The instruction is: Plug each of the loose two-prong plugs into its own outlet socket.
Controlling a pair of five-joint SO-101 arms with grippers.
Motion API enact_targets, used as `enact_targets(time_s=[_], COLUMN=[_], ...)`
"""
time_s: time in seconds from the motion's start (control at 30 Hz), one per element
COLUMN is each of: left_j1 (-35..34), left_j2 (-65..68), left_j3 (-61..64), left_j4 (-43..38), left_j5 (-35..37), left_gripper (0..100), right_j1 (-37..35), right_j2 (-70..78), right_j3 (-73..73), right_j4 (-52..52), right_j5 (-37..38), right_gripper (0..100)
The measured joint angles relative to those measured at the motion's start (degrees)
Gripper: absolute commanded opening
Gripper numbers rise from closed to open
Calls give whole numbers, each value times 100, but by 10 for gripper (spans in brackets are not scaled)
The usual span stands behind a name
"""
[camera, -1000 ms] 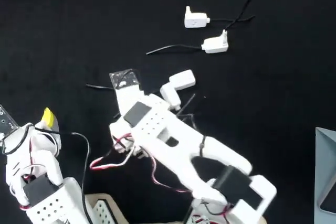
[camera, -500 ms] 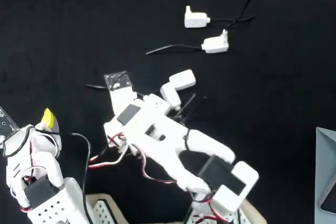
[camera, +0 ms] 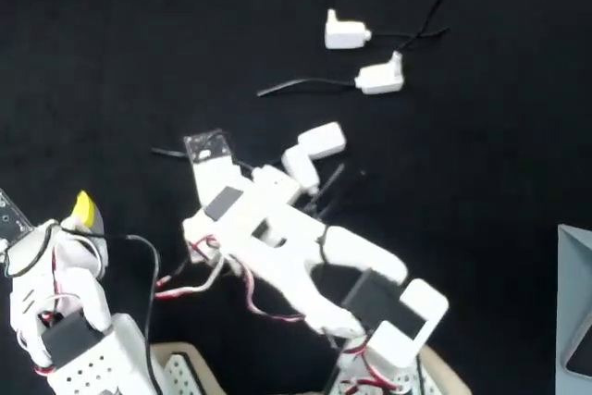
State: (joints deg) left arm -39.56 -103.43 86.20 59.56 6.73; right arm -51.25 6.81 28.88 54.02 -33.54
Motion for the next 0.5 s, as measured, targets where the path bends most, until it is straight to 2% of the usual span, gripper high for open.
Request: enact_targets(time_s=[0.17,0.3,0.4,0.5], left_j1=[0,0,0,0], left_j2=[-18,-18,-18,-18], left_j3=[9,9,9,9], left_j4=[0,0,0,0], left_j5=[0,0,0,0], left_gripper=[271,271,271,271], right_j1=[0,0,123,475], right_j2=[0,-123,-527,-949], right_j3=[88,88,88,88], right_j4=[-105,88,246,281], right_j5=[0,352,835,1662], right_gripper=[13,13,13,13])
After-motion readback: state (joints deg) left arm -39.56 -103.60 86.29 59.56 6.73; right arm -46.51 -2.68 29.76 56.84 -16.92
